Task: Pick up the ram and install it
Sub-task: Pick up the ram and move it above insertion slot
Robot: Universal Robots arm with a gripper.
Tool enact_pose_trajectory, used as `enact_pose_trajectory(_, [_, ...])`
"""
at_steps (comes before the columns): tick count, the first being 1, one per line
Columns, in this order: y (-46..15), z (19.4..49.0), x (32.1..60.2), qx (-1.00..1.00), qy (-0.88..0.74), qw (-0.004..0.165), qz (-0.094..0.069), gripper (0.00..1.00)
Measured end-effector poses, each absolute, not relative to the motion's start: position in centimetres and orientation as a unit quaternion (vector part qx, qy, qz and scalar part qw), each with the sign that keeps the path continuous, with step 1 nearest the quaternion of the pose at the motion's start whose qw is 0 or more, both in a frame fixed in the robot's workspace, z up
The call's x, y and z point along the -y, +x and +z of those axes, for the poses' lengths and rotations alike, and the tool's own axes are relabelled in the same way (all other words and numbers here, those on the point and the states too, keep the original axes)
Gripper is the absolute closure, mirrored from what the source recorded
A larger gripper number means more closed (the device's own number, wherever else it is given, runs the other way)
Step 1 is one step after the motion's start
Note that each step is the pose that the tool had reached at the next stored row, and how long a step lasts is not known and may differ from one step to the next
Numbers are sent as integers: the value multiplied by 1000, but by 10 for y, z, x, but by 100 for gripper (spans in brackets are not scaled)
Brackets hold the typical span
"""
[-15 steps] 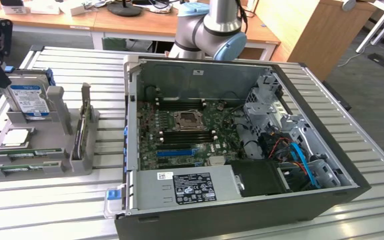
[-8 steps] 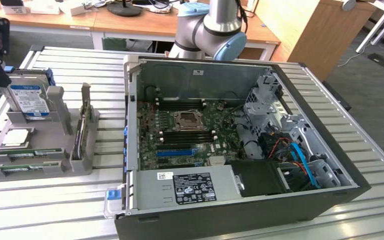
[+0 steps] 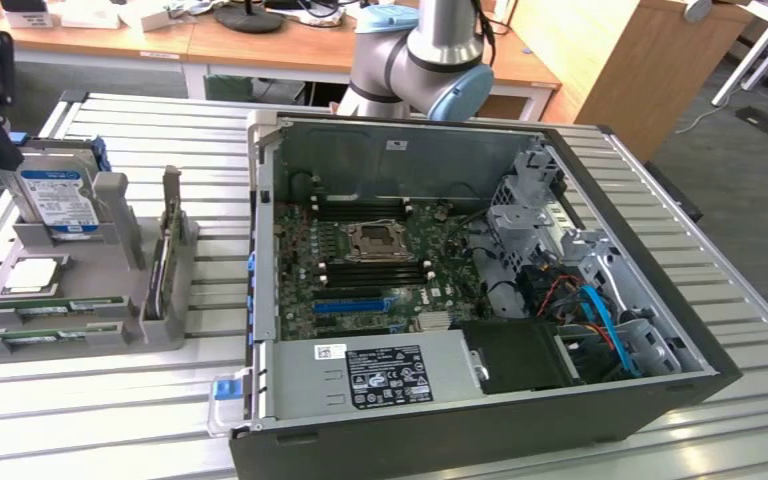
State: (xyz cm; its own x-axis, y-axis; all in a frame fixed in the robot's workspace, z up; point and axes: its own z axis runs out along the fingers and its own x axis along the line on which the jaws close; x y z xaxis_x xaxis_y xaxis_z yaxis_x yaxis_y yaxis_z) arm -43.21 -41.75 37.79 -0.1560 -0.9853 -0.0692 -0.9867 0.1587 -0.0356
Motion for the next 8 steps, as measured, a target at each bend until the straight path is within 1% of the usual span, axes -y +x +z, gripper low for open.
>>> enact_pose_trajectory(5, [-432, 378, 418, -745, -666, 45, 19, 89])
enact_pose_trajectory(8, [-432, 378, 417, -742, -668, 46, 22, 89])
